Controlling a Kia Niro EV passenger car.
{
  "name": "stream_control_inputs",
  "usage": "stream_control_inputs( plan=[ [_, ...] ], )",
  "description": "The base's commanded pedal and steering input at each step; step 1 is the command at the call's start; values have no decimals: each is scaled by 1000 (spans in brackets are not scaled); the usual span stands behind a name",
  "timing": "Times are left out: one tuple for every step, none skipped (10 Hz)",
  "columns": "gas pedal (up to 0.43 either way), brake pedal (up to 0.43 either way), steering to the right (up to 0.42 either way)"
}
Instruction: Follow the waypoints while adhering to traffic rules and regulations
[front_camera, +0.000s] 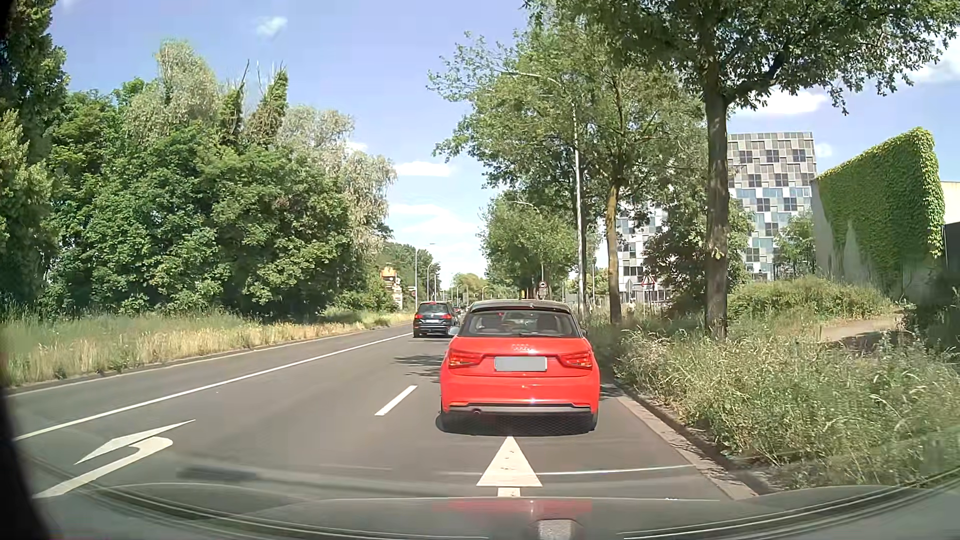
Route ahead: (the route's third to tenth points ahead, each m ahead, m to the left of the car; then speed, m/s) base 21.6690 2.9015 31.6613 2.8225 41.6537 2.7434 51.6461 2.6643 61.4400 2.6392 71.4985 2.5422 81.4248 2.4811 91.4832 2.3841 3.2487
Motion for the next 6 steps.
stream_control_inputs(
  plan=[
    [0,30,-1],
    [0,37,-1],
    [0,79,-1],
    [0,140,-1],
    [0,177,-1],
    [0,195,-1]
  ],
)
